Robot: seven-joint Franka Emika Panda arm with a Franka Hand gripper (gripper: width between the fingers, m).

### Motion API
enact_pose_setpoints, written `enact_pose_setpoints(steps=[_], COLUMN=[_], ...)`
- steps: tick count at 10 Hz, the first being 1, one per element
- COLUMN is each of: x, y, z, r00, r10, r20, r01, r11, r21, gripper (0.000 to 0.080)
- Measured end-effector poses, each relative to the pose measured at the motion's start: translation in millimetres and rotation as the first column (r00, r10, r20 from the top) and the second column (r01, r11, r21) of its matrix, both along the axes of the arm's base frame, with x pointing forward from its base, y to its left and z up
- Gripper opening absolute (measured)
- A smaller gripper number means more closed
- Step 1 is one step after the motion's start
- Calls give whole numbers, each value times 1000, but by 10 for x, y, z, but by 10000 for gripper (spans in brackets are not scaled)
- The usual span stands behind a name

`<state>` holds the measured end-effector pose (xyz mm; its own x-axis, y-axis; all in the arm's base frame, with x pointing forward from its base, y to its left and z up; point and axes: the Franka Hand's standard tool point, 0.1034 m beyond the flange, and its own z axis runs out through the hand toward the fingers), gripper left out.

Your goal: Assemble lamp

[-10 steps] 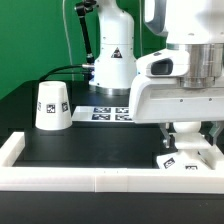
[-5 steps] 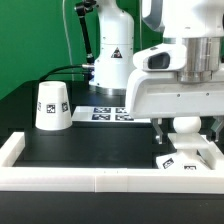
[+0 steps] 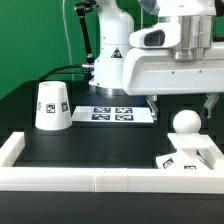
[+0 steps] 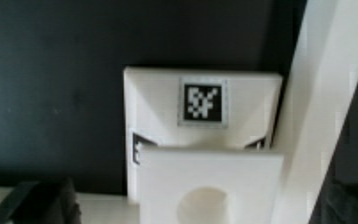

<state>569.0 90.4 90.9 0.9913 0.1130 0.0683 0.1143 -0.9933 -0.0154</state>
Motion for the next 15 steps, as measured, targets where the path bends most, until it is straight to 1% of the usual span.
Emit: enact_pose_setpoints(steps=[2, 3, 5, 6, 7, 8, 11, 13, 14, 15], x=[-271, -462, -737, -849, -892, -888, -889, -908, -988, -1056], y=[-9, 17, 107, 145, 149, 143, 148, 142, 89, 153], z=[53, 58, 20, -39, -88, -102, -102, -113, -157, -182], r00=[1000, 1000, 999, 999, 999, 999, 999, 990, 964, 915], r10=[7, 15, 25, 32, 37, 27, 24, -137, -260, -396], r20=[-8, -14, -24, -24, -28, -28, -29, -40, -59, -76], r01=[-7, -15, -25, -32, -37, -27, -24, 138, 261, 399], r11=[1000, 1000, 1000, 999, 999, 1000, 1000, 990, 965, 917], r21=[-2, -3, -5, -5, -5, -4, -3, 17, 23, 23], gripper=[699, 699, 699, 699, 699, 699, 699, 699, 699, 699])
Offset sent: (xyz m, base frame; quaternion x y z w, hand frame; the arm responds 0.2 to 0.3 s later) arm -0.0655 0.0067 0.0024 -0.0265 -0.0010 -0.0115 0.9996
